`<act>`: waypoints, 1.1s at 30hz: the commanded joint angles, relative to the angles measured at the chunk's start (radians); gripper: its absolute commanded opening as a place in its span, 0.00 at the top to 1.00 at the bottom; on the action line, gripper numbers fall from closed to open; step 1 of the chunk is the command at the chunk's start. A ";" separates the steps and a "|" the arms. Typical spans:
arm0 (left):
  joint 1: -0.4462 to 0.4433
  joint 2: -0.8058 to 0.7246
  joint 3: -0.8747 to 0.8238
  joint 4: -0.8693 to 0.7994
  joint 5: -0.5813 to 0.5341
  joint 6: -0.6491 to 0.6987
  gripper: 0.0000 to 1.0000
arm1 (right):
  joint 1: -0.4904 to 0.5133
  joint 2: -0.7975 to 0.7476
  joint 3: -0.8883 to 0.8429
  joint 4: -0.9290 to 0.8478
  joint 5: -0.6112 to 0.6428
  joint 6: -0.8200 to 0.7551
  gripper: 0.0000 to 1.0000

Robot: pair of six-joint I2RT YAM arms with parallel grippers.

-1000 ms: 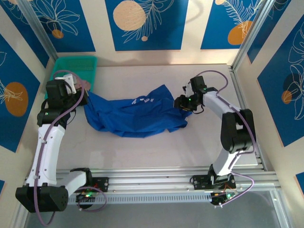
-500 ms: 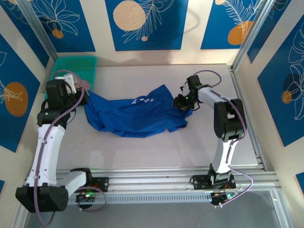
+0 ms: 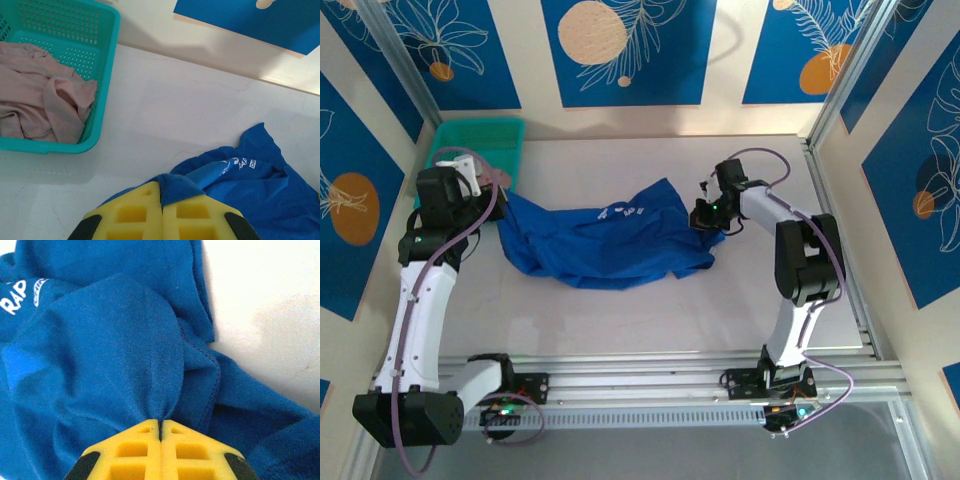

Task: Fold the inside-out t-shirt

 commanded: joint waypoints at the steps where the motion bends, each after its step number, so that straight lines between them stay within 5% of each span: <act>1: 0.014 -0.007 -0.004 0.018 0.010 0.015 1.00 | -0.012 -0.081 -0.023 0.000 -0.035 0.006 1.00; 8: 0.018 -0.004 0.072 0.045 0.064 -0.071 1.00 | -0.114 -0.413 0.005 0.030 -0.117 0.071 1.00; 12: 0.017 0.016 0.227 0.077 0.129 -0.146 1.00 | -0.149 -0.587 0.123 0.013 -0.095 0.099 1.00; 18: 0.017 -0.001 0.524 0.024 0.078 -0.125 1.00 | -0.184 -0.773 0.316 -0.076 -0.003 0.072 1.00; 27: 0.017 0.002 0.848 -0.152 -0.061 0.030 1.00 | -0.187 -0.903 0.549 -0.240 0.159 -0.047 1.00; 33: 0.018 0.054 0.792 -0.164 -0.061 0.046 1.00 | -0.188 -0.900 0.455 -0.239 0.156 -0.057 1.00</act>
